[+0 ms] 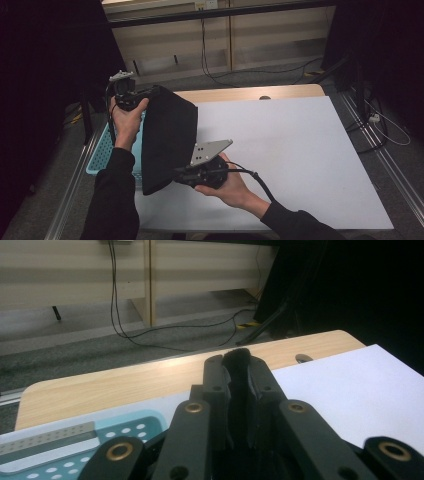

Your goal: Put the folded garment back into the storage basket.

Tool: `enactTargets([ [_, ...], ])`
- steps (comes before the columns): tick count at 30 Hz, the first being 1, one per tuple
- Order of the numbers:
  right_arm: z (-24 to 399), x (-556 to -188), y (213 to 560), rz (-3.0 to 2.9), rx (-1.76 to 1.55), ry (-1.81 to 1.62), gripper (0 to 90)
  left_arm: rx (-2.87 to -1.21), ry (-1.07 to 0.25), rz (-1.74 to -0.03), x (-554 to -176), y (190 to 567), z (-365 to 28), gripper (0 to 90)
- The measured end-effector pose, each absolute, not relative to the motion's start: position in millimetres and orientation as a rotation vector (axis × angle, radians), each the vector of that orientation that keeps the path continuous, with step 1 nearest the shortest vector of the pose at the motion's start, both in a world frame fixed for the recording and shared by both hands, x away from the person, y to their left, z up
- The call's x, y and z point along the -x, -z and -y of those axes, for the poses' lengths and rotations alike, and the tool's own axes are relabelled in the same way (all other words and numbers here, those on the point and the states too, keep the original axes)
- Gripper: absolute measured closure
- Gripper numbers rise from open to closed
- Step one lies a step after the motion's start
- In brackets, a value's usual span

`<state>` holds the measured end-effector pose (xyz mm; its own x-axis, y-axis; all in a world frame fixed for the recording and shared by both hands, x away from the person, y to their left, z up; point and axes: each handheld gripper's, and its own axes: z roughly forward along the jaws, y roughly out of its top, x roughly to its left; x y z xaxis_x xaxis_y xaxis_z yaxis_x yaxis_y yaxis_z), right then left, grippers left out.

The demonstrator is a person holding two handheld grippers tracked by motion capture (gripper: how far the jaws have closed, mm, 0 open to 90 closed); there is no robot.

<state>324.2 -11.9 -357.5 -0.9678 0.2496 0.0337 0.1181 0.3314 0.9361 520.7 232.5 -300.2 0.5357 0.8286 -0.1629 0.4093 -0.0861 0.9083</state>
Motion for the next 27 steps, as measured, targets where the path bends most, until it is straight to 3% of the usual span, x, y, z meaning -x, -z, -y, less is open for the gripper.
enactTargets([
  [27,-40.4,-366.9,352.1,-2.456,-0.323,-1.719,82.3,-1.677,-0.54,-1.057,-554.8,289.3,-272.5,81.5],
])
